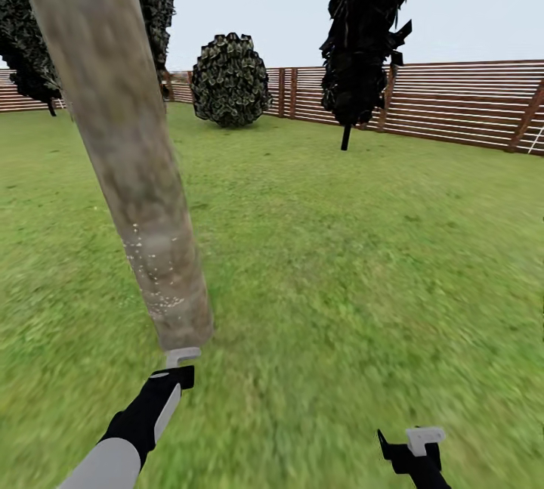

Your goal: In the garden, pick up the pesticide atomizer on the floor and spray pesticide onto both trees until each tree trunk is fully covered.

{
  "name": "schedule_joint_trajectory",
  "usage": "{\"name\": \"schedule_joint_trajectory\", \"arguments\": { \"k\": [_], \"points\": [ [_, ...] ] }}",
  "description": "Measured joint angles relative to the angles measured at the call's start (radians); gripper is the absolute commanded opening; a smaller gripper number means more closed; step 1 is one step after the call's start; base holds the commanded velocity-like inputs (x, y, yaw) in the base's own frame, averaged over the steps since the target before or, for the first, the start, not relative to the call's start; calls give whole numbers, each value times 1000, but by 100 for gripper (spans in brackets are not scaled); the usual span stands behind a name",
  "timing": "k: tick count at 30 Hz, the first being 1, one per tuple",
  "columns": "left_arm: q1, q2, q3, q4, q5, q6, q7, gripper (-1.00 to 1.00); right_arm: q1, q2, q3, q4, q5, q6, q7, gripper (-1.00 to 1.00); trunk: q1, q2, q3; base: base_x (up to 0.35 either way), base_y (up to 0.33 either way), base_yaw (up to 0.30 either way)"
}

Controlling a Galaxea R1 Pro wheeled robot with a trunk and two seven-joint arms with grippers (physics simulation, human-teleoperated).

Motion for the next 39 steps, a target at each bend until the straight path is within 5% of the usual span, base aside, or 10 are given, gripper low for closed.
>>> {"name": "schedule_joint_trajectory", "arguments": {
  "k": [39],
  "points": [
    [0, -3, 0, 2, 0, 2, 0, -100, 0, 0, 0, 0, 0, 0, 0, 100, 0, 0, 0, 109, -269, 239]
  ]
}}
